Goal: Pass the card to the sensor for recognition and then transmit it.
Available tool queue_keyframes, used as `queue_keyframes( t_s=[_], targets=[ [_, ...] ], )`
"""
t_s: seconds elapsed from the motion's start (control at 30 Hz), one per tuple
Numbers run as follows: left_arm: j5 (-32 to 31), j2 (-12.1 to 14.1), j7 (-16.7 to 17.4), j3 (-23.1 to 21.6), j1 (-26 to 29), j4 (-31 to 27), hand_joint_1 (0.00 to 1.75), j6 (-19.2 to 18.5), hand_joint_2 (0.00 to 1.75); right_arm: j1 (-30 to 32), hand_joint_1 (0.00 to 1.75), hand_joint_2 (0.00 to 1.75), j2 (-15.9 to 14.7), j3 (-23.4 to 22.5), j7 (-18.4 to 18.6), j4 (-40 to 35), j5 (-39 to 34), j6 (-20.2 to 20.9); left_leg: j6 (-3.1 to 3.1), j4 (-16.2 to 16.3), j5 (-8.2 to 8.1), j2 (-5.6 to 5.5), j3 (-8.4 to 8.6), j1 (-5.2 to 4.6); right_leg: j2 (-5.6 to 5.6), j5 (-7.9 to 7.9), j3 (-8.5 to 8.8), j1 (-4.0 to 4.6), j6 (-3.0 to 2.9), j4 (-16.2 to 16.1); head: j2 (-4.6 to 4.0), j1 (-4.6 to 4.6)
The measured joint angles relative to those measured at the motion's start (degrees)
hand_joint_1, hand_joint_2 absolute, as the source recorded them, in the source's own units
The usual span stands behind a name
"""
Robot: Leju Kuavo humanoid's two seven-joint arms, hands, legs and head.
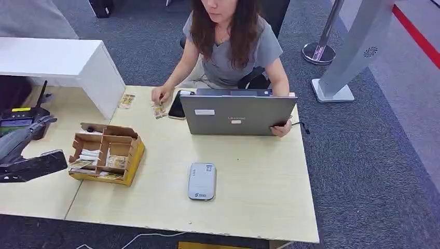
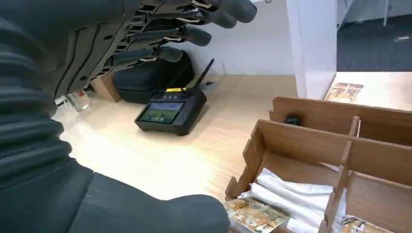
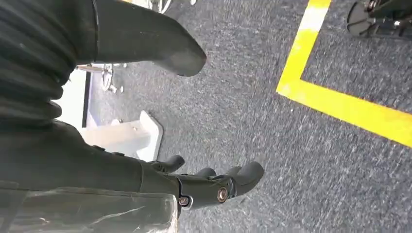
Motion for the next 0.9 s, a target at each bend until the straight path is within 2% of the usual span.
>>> queue_keyframes(
  t_s=[0.13,0.23,0.37,0.5,0.6,0.73,0.9],
  targets=[
    [0.68,1.03,0.11,-1.71,-1.51,0.57,0.0,-0.42,1.75,0.01,0.0,1.75,-0.22,0.04,0.04,-0.07,0.33,-0.09,0.0,0.0,0.0,0.02,0.0,0.0,0.02,0.0,-0.05,0.0,0.0,0.0,0.0,-0.02],
    [2.65,2.19,1.47,-4.2,-4.81,1.14,0.0,-3.5,1.75,0.0,0.0,1.75,-0.48,0.24,0.26,-0.07,1.44,-0.28,0.0,0.0,0.0,-0.05,-0.03,0.0,-0.04,0.0,-0.07,0.0,0.0,-0.01,0.0,0.0],
    [6.54,3.63,3.63,-10.81,-13.19,2.89,0.0,-7.5,1.75,-0.03,0.0,1.75,-1.14,1.2,0.61,-0.09,3.37,-0.26,0.0,0.0,0.01,-0.05,-0.03,-0.02,-0.06,0.01,-0.03,0.0,0.0,-0.01,0.0,0.02],
    [9.01,4.51,4.13,-17.82,-18.58,4.29,0.0,-7.37,1.75,-0.02,0.0,1.75,-1.75,2.05,0.63,-0.11,4.15,-0.35,0.01,0.01,0.02,0.05,-0.03,-0.01,0.02,0.05,-0.05,-0.01,-0.04,0.0,0.0,0.0],
    [10.41,5.49,4.2,-21.24,-20.59,4.66,0.0,-7.04,1.75,-0.04,0.0,1.75,-2.01,2.38,0.77,-0.11,4.35,-0.39,0.01,0.01,0.02,0.05,-0.03,-0.01,0.03,0.05,-0.06,0.0,-0.04,0.0,0.0,0.0],
    [13.78,8.6,4.31,-24.36,-21.72,4.31,0.0,-6.86,1.75,-0.35,0.0,1.75,-2.23,3.08,1.2,-0.2,5.05,-0.39,-0.01,0.0,0.0,0.16,-0.04,0.01,0.15,0.04,-0.1,0.0,-0.06,0.01,0.0,-0.02],
    [18.45,15.77,4.48,-26.6,-19.52,0.5,0.0,-3.8,1.75,-0.39,0.0,1.75,-2.25,3.52,1.57,-0.39,5.73,-0.37,-0.03,-0.01,-0.02,0.25,-0.06,0.02,0.22,0.03,-0.14,0.03,-0.06,0.02,0.0,0.0]
  ],
)
